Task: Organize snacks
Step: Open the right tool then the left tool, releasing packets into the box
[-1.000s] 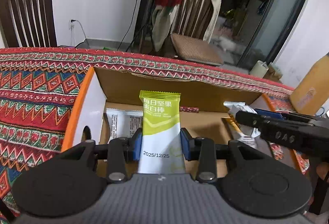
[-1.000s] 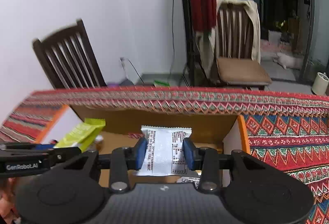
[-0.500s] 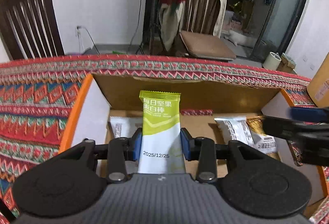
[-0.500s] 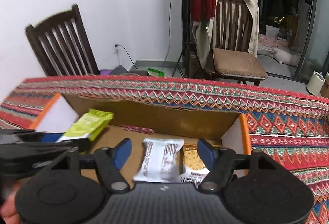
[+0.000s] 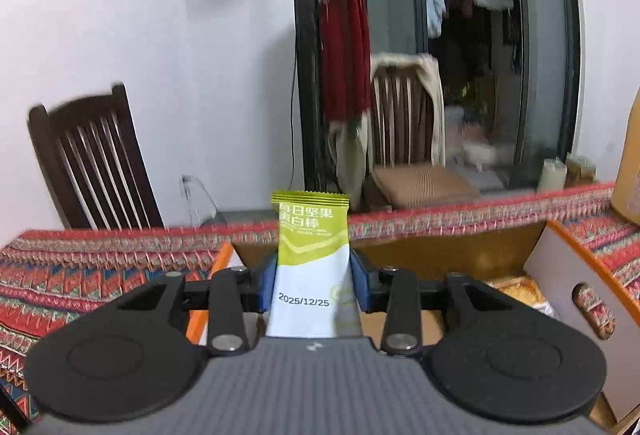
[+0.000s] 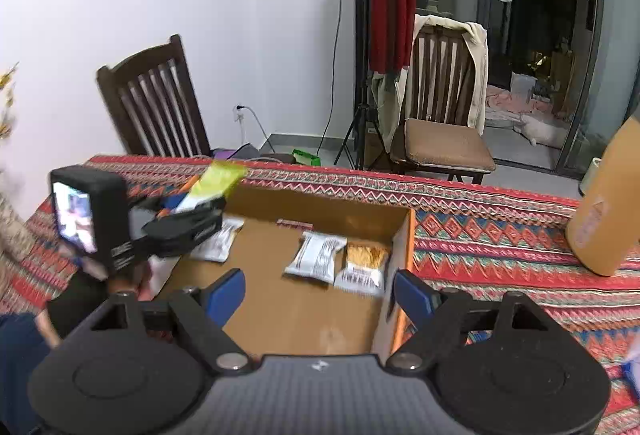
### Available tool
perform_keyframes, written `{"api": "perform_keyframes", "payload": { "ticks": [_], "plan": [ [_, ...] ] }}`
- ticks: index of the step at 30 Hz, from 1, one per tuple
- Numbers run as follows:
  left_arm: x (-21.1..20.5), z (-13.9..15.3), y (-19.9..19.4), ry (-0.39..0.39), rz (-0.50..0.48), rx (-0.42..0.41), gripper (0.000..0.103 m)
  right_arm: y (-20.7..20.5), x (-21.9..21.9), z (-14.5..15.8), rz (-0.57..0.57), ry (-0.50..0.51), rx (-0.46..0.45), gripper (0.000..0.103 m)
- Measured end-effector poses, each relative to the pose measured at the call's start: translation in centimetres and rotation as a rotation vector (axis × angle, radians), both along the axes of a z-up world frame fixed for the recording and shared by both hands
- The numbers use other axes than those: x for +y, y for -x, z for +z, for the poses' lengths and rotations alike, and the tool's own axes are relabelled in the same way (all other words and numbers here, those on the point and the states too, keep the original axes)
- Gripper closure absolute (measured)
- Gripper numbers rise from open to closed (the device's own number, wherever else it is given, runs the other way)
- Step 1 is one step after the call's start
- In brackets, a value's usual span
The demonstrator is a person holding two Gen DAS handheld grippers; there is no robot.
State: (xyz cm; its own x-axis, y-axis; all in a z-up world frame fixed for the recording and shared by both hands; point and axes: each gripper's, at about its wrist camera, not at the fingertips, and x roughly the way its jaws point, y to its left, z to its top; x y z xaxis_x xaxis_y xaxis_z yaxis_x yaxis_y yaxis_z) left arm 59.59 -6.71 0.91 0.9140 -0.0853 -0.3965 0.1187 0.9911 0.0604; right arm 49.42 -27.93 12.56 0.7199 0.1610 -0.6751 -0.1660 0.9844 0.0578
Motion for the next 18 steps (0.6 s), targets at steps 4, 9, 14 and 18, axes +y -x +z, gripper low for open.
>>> {"api": "perform_keyframes", "payload": {
  "ticks": [4, 9, 14, 18],
  "plan": [
    [-0.1, 0.2, 1.6, 0.004, 0.03, -0.058, 0.064, 4.3, -0.2, 2.3, 0.016, -0.017, -0.01, 0.018],
    [0.2, 1.6, 3.8, 0.058, 0.077, -0.063, 0.064, 9.3, 0.3, 3.9, 0.056, 0.004, -0.05, 0.017],
    [-0.3, 3.6, 11.1, 0.0, -0.012, -0.129, 0.064, 13.3, -0.1, 3.6, 0.061, 0.008, -0.145, 0.015],
    [1.2, 5.5, 19.2, 0.012, -0.062, -0.208, 0.064, 16.6, -1.0, 1.4, 0.055, -0.018, -0.236, 0.011]
  ]
}}
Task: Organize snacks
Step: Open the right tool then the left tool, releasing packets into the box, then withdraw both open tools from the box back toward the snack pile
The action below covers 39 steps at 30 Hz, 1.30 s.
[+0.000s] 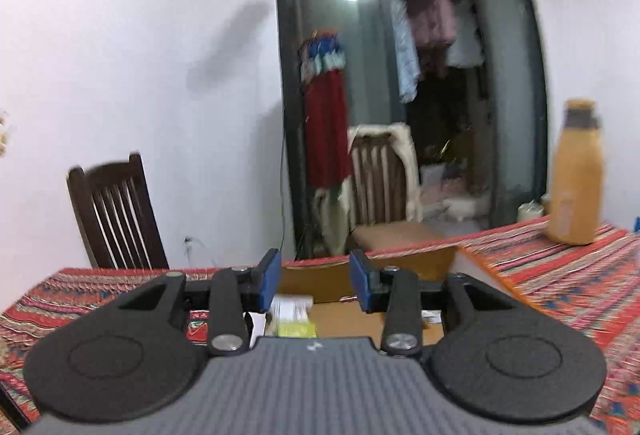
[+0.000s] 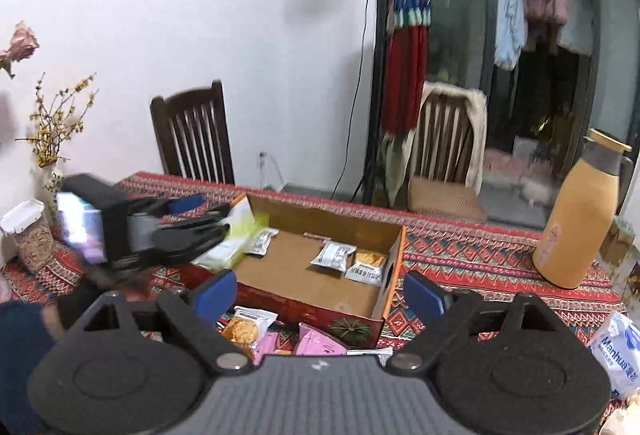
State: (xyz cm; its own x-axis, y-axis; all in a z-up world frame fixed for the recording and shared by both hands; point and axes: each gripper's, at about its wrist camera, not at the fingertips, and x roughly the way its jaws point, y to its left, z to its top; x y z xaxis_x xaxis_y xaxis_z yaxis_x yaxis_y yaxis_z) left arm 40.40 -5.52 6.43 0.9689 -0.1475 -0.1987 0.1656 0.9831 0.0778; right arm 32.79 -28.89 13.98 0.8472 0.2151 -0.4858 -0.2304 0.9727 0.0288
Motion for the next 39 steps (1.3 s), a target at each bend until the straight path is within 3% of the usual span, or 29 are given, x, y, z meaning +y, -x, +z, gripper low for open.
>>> {"api": "perform_keyframes", "payload": {
  "ticks": [3, 7, 11, 14, 18, 23, 28, 39],
  "plan": [
    [2.0, 1.2, 5.3, 0.061, 0.0, -0.031, 0.064, 2.4, -0.2, -2.2, 0.013, -0.034, -0.03, 0.011],
    [4.5, 1.9, 13.0, 0.102, 0.025, -0.113, 0.063, 6.3, 0.7, -4.5, 0.004, 0.004, -0.137, 0.011],
    [6.9, 0.2, 19.0, 0.182, -0.02, -0.08, 0.058, 10.2, 1.9, -7.7, -0.018, 0.007, -0.191, 0.006],
    [7.9, -2.3, 22.7, 0.193, -0.026, -0.064, 0.053, 12.5, 3.1, -10.4, -0.018, -0.006, -0.189, 0.006],
    [9.6, -5.4, 26.7, 0.216, -0.034, -0.025, 0.031, 16.1, 5.0, -13.6, -0.017, 0.021, -0.203, 0.005],
    [10.2, -8.2, 28.3, 0.157, -0.019, 0.054, 0.02, 19.8, 6.5, -16.5, -0.002, 0.015, -0.174, 0.005],
    [10.1, -9.9, 28.9, 0.135, -0.045, 0.081, 0.008, 20.8, 7.2, -17.2, -0.007, 0.037, -0.168, 0.0],
    [8.9, -10.2, 27.1, 0.111, -0.083, 0.099, 0.003, 19.3, 6.1, -18.1, -0.04, 0.016, -0.125, 0.0]
  ]
}}
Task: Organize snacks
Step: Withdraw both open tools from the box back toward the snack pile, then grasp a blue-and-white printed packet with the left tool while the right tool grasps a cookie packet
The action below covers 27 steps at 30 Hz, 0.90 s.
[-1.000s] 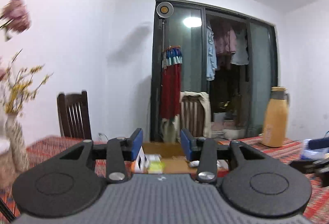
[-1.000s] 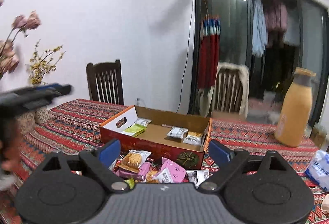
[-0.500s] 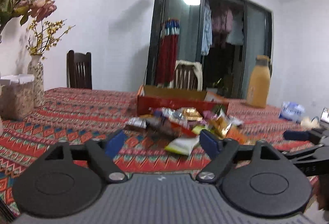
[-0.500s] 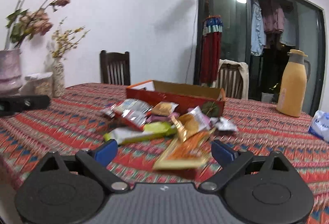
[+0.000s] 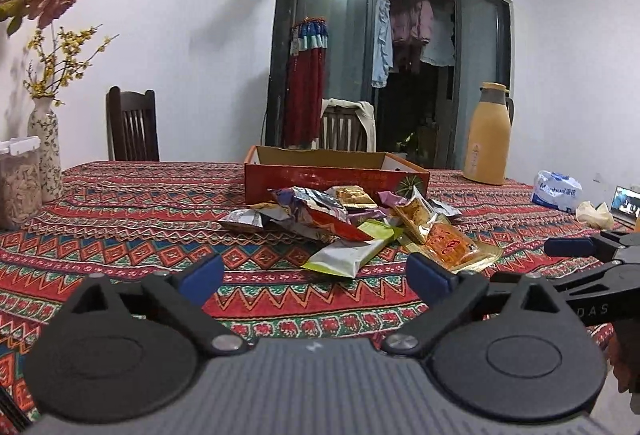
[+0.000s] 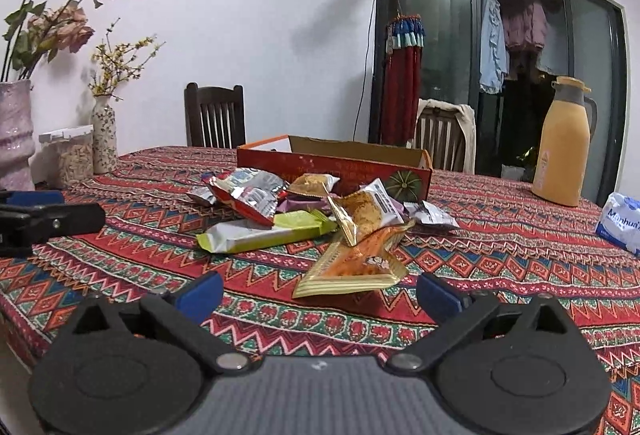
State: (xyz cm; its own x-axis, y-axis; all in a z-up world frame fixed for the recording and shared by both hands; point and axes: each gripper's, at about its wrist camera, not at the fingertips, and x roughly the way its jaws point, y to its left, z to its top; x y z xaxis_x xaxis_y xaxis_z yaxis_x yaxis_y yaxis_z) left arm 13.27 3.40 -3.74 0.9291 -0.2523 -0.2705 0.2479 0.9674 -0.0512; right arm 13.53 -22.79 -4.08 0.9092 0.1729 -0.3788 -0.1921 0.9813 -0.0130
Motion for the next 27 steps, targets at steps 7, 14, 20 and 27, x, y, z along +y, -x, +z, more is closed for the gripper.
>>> {"api": "perform_keyframes", "payload": {
  "ticks": [7, 14, 20, 27],
  "plan": [
    [-0.8, -0.3, -1.9, -0.019, -0.018, 0.018, 0.001, -1.5, -0.7, -0.1, -0.015, -0.019, 0.015, 0.0],
    [-1.8, 0.1, -4.5, -0.046, -0.03, 0.022, 0.0, -4.0, -1.4, -0.3, -0.021, -0.052, 0.047, 0.002],
    [-2.6, 0.3, -7.1, -0.047, -0.053, 0.036, 0.0, -6.8, -2.3, -0.1, -0.018, -0.132, 0.087, 0.014],
    [-3.2, -0.2, -10.0, -0.04, -0.083, 0.109, 0.011, -10.6, -3.2, -0.1, -0.027, -0.212, 0.131, 0.03]
  ]
}}
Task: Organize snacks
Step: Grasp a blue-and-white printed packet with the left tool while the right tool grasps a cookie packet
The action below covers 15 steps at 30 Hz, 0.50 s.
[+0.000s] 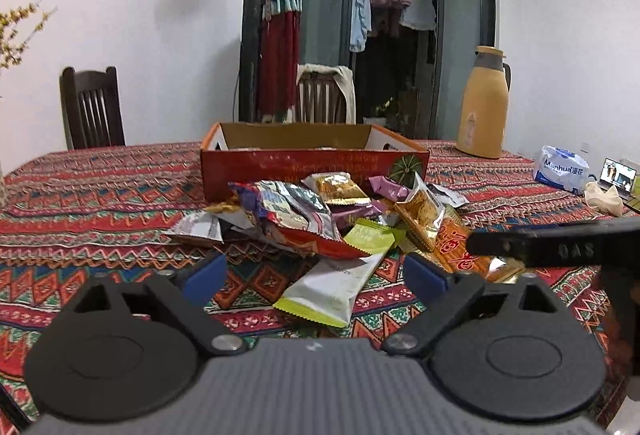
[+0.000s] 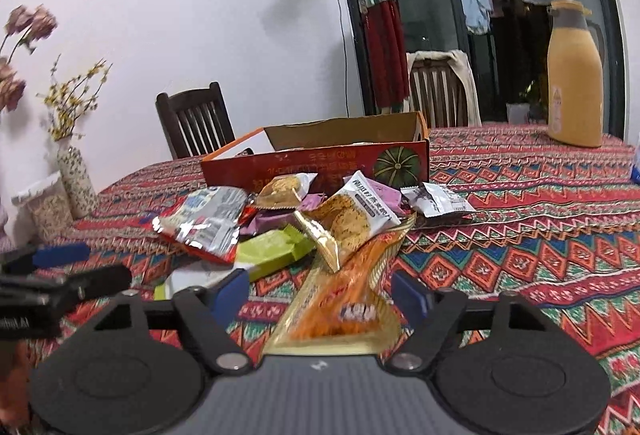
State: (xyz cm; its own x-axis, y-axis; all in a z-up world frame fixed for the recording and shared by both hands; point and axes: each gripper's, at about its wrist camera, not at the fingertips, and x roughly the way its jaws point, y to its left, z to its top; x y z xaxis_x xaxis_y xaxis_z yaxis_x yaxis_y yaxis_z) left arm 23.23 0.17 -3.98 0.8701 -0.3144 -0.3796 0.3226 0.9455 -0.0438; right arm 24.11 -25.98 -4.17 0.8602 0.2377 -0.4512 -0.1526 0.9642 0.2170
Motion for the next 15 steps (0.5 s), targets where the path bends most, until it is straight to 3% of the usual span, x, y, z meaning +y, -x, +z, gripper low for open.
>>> {"api": "perform_keyframes", "payload": {
  "ticks": [3, 9, 15],
  "plan": [
    [-0.1, -0.2, -1.0, 0.01, -0.012, 0.028, 0.018, -1.9, -0.4, 0.0, -0.017, -0.048, 0.01, 0.031],
    [-1.1, -0.6, -3.2, -0.005, -0.014, 0.083, 0.022, -6.0, -0.9, 0.0, -0.049, -0.084, 0.025, 0.031],
    [-1.8, 1.0, -5.3, 0.022, -0.009, 0.048, 0.021, -9.3, -1.0, -0.4, -0.063, -0.124, 0.072, 0.03]
  ]
}}
